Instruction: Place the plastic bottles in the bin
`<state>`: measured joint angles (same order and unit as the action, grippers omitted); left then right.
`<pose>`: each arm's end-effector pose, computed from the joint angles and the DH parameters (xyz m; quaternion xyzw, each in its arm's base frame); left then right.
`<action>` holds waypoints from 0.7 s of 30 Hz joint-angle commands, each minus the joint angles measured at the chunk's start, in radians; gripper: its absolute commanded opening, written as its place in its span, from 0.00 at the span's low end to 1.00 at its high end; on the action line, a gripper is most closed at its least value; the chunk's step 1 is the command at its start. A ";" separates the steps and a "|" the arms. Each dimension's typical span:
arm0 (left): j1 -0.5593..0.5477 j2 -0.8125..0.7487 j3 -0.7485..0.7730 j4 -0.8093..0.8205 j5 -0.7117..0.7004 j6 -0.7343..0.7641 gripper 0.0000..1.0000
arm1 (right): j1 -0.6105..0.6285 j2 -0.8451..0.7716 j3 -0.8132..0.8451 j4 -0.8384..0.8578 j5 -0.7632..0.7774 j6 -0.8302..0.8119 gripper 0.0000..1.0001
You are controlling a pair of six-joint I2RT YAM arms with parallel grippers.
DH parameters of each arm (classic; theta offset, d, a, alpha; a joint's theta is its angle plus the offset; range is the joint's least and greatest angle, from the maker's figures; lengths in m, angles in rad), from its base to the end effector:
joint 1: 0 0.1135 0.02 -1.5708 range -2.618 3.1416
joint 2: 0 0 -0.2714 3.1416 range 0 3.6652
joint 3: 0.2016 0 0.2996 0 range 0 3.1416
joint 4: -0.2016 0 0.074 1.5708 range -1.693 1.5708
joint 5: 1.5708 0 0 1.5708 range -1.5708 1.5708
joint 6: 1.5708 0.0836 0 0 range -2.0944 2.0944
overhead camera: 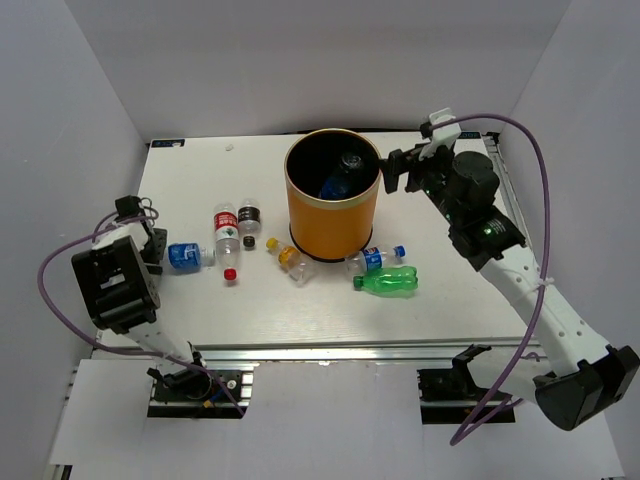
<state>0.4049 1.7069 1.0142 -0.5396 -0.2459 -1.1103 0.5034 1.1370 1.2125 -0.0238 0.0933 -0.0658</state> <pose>0.3344 0.1654 0.0948 -0.6873 0.6965 0.0557 0.1986 0.3113 0.1626 0.4498 -0.1607 0.6697 0.1259 0.7141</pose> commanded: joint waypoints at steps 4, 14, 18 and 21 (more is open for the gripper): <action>0.005 0.051 0.038 0.027 0.109 0.032 0.54 | -0.008 -0.088 -0.064 0.077 0.086 0.041 0.89; -0.234 -0.243 0.372 0.113 0.260 0.234 0.00 | -0.042 -0.299 -0.362 0.097 0.355 0.241 0.89; -0.444 -0.231 0.581 0.170 0.174 0.337 0.00 | -0.086 -0.356 -0.364 -0.110 0.309 0.276 0.89; -0.597 -0.192 0.697 0.262 0.197 0.476 0.00 | -0.088 -0.338 -0.344 -0.317 0.229 0.296 0.89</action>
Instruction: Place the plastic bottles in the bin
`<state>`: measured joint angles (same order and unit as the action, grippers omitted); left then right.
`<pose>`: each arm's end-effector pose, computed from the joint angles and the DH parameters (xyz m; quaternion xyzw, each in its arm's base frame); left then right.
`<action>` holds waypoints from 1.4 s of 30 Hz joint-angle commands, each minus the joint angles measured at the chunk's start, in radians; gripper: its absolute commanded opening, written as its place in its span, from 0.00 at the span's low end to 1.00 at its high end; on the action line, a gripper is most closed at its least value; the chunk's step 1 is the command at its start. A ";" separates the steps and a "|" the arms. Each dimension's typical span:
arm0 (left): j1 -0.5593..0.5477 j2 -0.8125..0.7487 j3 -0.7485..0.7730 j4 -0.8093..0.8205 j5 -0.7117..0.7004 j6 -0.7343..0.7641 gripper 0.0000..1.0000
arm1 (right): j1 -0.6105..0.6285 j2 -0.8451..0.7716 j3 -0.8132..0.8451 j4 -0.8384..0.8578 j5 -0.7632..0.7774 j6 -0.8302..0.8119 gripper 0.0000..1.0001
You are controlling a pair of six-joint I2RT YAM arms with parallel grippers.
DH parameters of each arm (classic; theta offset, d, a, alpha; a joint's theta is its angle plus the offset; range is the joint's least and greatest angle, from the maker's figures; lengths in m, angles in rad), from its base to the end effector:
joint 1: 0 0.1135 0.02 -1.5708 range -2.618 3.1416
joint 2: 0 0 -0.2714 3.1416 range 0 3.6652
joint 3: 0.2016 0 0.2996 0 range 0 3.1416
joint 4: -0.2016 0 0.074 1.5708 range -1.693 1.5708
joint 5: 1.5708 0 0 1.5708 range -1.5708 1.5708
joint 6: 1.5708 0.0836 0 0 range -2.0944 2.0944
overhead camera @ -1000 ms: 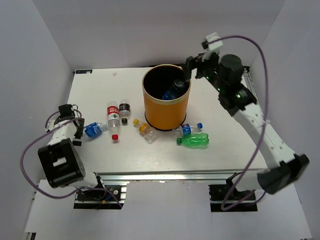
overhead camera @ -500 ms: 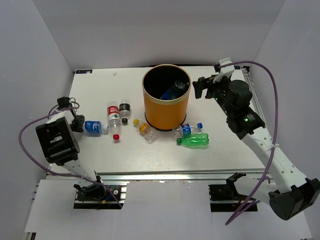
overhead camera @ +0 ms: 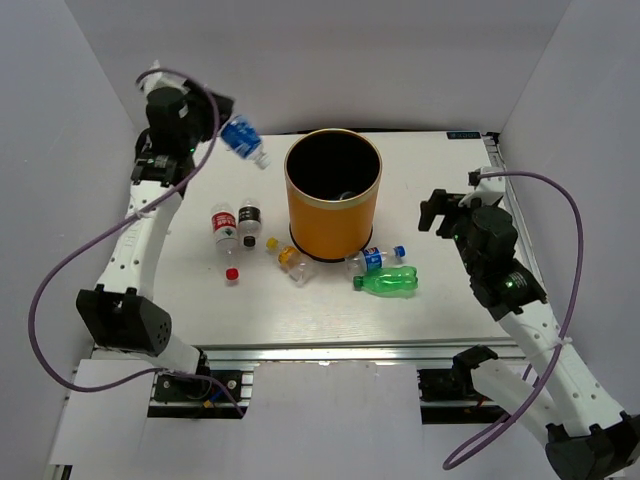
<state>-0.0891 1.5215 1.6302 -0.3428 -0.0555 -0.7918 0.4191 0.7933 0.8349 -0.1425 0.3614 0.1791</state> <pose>0.4437 -0.0350 0.4395 -0.2862 0.7307 -0.2444 0.5696 0.2603 0.0836 0.3637 0.0323 0.7390 0.0670 0.6696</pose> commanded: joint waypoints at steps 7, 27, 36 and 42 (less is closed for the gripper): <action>-0.498 0.120 0.198 0.194 0.080 0.626 0.20 | -0.020 0.110 0.018 -0.324 -0.148 0.043 0.89; -0.552 0.289 0.313 0.180 -0.066 0.775 0.98 | 0.009 0.313 -0.128 -0.169 -0.639 -0.527 0.89; -0.545 0.152 0.186 0.146 -0.257 0.701 0.98 | 0.040 0.392 -0.161 -0.074 -0.595 -0.638 0.89; -0.373 -0.076 -0.142 0.122 -0.254 0.436 0.98 | 0.178 0.524 -0.137 -0.131 -0.441 -0.595 0.89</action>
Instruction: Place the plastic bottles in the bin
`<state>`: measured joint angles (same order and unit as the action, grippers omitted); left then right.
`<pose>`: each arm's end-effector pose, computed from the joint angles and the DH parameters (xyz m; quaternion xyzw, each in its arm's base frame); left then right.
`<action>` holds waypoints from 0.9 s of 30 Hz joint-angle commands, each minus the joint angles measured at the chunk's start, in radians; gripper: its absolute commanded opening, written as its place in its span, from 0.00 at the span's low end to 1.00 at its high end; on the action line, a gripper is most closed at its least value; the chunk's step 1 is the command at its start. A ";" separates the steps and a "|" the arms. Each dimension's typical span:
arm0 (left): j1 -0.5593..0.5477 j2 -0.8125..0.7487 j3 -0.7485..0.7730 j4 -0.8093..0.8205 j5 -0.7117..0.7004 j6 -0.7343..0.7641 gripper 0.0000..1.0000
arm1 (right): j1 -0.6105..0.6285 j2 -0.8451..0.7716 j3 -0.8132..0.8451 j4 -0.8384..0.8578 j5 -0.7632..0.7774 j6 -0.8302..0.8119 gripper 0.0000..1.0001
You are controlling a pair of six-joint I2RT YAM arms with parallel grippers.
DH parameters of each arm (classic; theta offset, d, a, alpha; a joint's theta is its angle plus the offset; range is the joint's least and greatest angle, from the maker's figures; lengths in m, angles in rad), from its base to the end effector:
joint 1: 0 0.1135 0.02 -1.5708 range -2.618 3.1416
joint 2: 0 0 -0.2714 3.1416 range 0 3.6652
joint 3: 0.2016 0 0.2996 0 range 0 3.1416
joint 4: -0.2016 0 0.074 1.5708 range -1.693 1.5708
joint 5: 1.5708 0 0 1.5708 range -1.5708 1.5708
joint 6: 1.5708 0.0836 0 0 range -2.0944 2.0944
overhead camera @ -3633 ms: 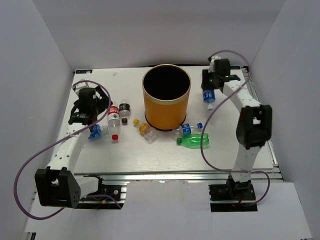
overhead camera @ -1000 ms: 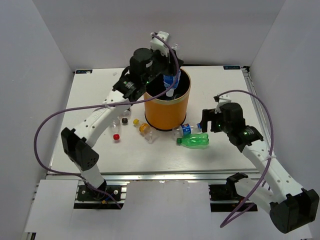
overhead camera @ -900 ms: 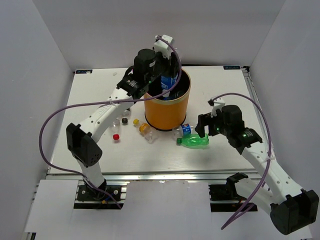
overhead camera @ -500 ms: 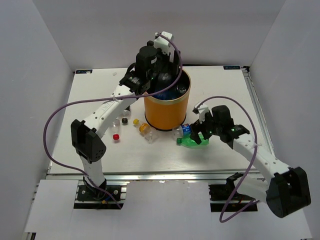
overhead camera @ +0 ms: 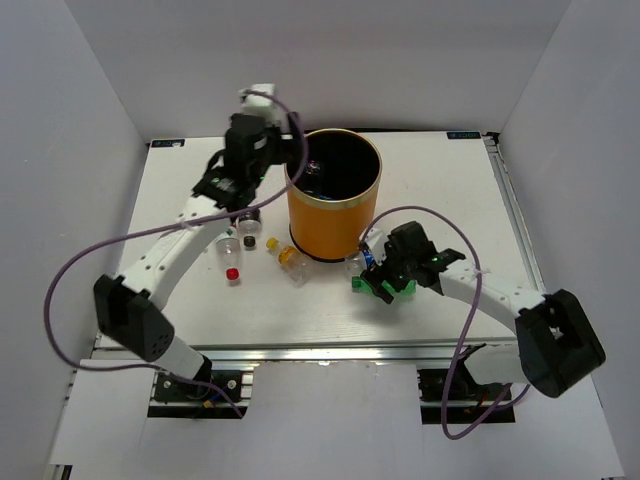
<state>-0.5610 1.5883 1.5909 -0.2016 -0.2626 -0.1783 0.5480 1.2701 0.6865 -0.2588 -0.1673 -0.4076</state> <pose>0.4093 -0.2316 0.4150 0.0645 0.7690 -0.1324 0.6221 0.2674 0.1795 0.1443 -0.4546 0.8132 0.1028 0.3486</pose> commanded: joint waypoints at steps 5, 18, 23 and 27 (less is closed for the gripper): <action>0.236 -0.336 -0.441 -0.021 -0.058 -0.334 0.98 | 0.075 0.110 0.016 -0.065 0.163 0.073 0.85; 0.285 -0.449 -0.655 -0.202 -0.187 -0.512 0.98 | 0.322 0.039 0.226 -0.215 0.074 0.024 0.08; 0.433 -0.387 -0.681 -0.213 -0.051 -0.540 0.98 | 0.329 -0.205 0.323 0.040 -0.020 -0.002 0.07; 0.495 -0.352 -0.726 -0.109 0.098 -0.443 0.98 | 0.317 -0.241 0.436 0.301 0.142 0.102 0.15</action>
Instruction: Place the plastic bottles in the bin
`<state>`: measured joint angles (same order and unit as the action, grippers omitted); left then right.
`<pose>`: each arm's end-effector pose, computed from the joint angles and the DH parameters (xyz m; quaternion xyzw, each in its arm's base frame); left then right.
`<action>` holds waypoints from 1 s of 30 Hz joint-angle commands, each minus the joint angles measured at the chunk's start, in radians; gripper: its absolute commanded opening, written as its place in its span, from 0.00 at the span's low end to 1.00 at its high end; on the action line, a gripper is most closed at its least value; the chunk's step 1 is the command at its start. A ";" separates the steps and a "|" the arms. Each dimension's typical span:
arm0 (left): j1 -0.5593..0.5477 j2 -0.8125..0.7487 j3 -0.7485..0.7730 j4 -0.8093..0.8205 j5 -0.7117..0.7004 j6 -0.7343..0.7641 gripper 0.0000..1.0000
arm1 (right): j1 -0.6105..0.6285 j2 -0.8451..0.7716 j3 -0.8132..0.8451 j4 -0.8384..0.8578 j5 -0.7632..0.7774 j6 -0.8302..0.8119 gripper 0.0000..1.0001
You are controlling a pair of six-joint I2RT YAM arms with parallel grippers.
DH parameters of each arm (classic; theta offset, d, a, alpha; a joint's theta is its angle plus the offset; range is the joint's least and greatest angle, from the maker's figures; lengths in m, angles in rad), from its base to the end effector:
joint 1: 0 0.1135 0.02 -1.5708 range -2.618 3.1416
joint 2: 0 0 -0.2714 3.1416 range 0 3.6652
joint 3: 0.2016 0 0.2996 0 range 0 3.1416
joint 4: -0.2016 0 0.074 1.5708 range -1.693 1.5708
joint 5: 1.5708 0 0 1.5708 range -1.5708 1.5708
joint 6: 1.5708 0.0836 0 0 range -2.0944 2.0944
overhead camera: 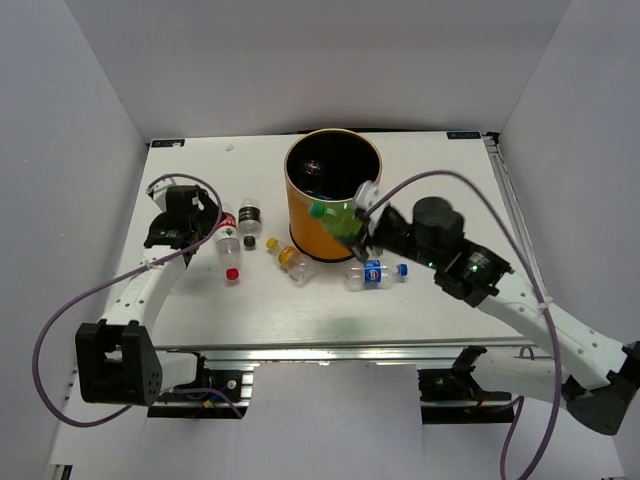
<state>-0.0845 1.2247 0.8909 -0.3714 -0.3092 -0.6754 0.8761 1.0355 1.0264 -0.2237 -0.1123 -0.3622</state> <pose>0.3428 -0.0035 0.2297 -0.3229 0.8393 -0.0239 0.4367 0.2031 0.2583 0.3680 -0.4829 0.6176 0.1999 0.5877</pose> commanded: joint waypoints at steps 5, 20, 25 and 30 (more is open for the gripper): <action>0.019 0.084 -0.012 0.066 0.199 0.053 0.98 | -0.060 0.239 0.355 0.265 0.289 0.091 0.14; 0.032 0.306 0.019 0.091 0.176 0.043 0.98 | -0.178 0.266 0.387 0.162 0.350 0.198 0.89; 0.042 0.400 0.066 0.077 0.197 0.039 0.81 | -0.233 0.097 0.144 0.196 0.358 0.282 0.89; 0.054 0.353 0.092 0.005 0.139 0.019 0.27 | -0.264 -0.047 0.003 0.192 0.385 0.312 0.90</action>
<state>-0.0452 1.6386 0.9569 -0.3180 -0.1349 -0.6510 0.6243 1.0477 1.0782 -0.0719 0.2432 -0.0921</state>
